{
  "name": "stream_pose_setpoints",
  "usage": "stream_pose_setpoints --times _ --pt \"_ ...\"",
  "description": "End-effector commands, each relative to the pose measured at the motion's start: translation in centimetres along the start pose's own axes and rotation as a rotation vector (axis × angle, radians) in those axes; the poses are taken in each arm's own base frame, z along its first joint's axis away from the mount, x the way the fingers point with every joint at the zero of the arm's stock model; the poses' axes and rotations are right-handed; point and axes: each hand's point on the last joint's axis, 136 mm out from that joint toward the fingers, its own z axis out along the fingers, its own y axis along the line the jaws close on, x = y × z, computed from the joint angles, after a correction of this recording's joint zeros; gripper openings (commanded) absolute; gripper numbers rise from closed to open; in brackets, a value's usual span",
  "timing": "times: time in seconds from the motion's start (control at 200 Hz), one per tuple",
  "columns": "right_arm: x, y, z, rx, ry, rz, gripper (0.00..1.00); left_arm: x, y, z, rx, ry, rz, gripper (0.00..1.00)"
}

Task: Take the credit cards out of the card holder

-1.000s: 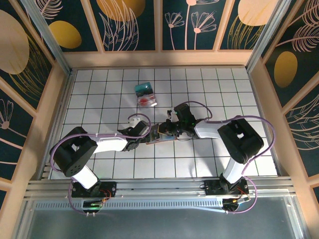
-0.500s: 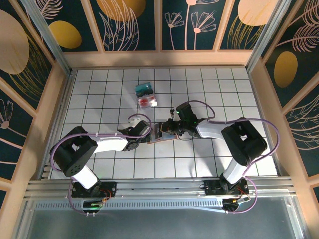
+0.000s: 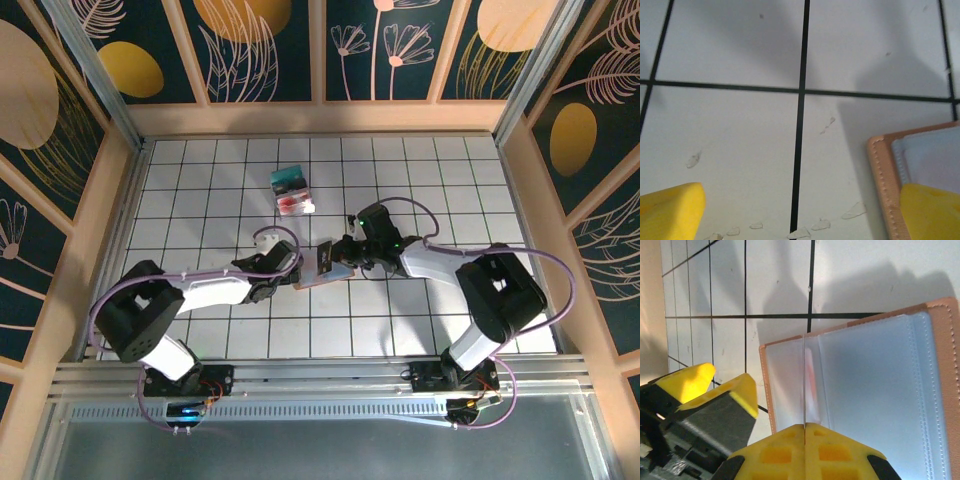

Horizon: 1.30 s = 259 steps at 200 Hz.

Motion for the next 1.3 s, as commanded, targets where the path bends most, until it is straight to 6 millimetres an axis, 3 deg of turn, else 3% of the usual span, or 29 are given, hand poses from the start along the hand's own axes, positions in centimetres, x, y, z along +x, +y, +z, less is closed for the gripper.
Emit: stream_pose_setpoints --times 0.0,0.46,0.79,0.946,1.291 --pt "-1.4 0.7 -1.3 0.004 -0.063 -0.043 0.00 -2.4 -0.4 -1.5 0.021 -0.073 -0.057 0.99" --pt "-3.8 2.2 -4.6 -0.038 -0.239 -0.078 0.00 -8.3 -2.0 -7.0 0.261 -0.303 -0.247 0.99" --pt "-5.5 4.6 -7.1 -0.125 -0.355 -0.122 0.00 -11.2 -5.2 -9.8 0.600 -0.329 -0.290 0.99" --pt "-5.9 5.4 -7.6 -0.159 -0.375 -0.142 0.00 -11.8 -5.5 -11.1 0.765 -0.330 -0.343 0.99" --pt "-5.9 7.5 -8.1 -0.260 -0.369 -0.183 0.00 -11.4 -7.8 -12.7 0.926 -0.308 -0.251 0.99"
